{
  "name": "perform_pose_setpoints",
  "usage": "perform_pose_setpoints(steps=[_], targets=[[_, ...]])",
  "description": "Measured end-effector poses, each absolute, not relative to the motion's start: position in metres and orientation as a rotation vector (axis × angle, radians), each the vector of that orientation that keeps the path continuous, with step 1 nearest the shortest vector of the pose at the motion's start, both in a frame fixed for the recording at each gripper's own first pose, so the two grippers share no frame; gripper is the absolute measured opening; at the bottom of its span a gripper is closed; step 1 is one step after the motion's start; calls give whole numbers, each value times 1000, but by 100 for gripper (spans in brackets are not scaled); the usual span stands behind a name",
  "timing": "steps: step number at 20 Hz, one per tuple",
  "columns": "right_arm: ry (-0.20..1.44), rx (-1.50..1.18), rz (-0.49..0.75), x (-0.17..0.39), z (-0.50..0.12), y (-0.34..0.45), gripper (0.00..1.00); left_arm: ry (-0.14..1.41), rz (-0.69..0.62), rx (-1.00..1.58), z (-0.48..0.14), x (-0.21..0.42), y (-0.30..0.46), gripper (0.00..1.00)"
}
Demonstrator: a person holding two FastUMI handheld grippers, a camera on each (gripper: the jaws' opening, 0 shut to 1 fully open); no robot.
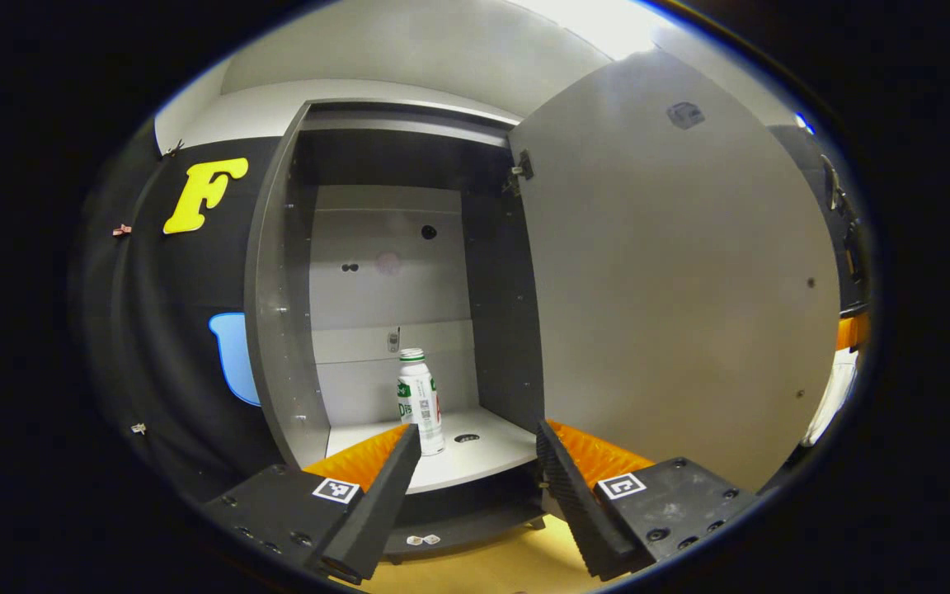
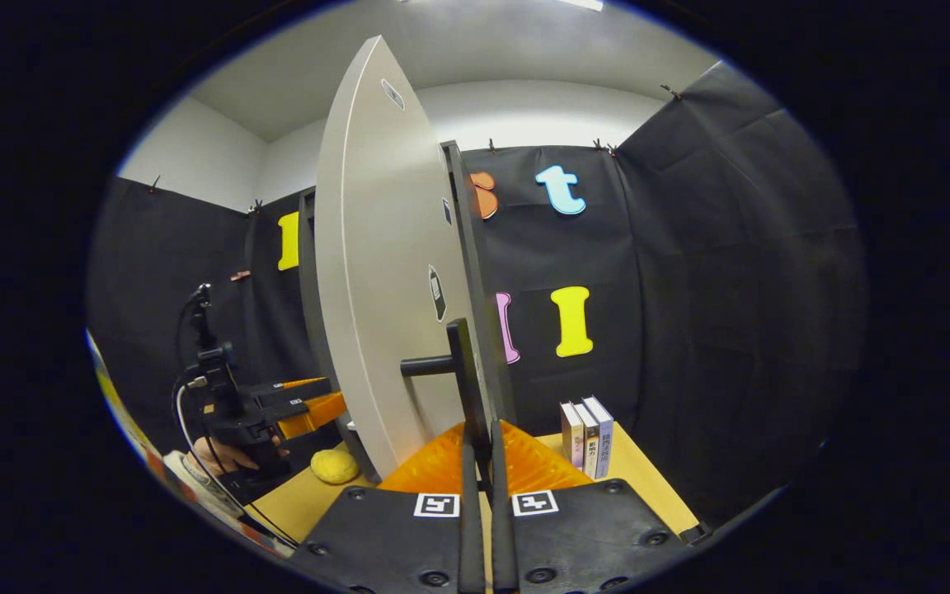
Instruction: Open the cabinet door with the right hand, grasp the bottle in the cabinet with the left hand and place it on the coaster, then close the cabinet door with the right hand.
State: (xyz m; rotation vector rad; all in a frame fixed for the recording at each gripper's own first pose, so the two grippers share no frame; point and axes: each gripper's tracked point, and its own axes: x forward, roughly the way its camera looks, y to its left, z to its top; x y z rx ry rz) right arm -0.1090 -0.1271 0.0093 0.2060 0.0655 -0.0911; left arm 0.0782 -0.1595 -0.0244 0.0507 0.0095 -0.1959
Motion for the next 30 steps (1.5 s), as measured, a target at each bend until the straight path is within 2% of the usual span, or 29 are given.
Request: perform_pose_setpoints(steps=[2,4,5,6,7,8,10,11,12,13,14,20,21,22,29,30], targets=[[72,183,-103,-108,7,-133,8,-8,-179,63,-23,107,-149,92],[76,192,-103,-115,8,-131,8,-21,-150,73,-23,138,-139,89],[74,204,-98,-120,11,-128,8,-21,-136,74,-24,153,-134,92],[68,214,-96,-126,15,-127,8,-20,-128,70,-27,170,-132,89],[59,214,-112,-132,19,-130,9,-18,-123,62,-30,186,-129,92],[56,208,-135,-139,21,-133,9,-13,-123,55,-35,204,-126,89],[52,198,-193,-149,23,-142,8,5,-123,45,-47,236,-122,92],[51,195,-228,-157,23,-148,8,16,-114,40,-53,252,-119,89],[51,194,-266,-162,24,-153,8,28,-104,37,-61,267,-116,92],[51,194,-294,-166,25,-158,8,38,-98,35,-67,278,-114,86],[48,194,-317,-168,26,-160,8,45,-92,31,-73,290,-111,89],[-2,215,-369,-177,43,-163,8,70,-106,47,-94,336,-108,89],[-9,220,-373,-176,45,-161,8,74,-105,48,-96,342,-107,92],[-15,223,-377,-175,47,-160,8,79,-103,52,-99,347,-106,89],[-19,247,-425,-172,50,-167,8,88,-101,79,-109,365,-105,87],[-24,249,-417,-171,52,-165,8,95,-128,70,-110,359,-111,75]])
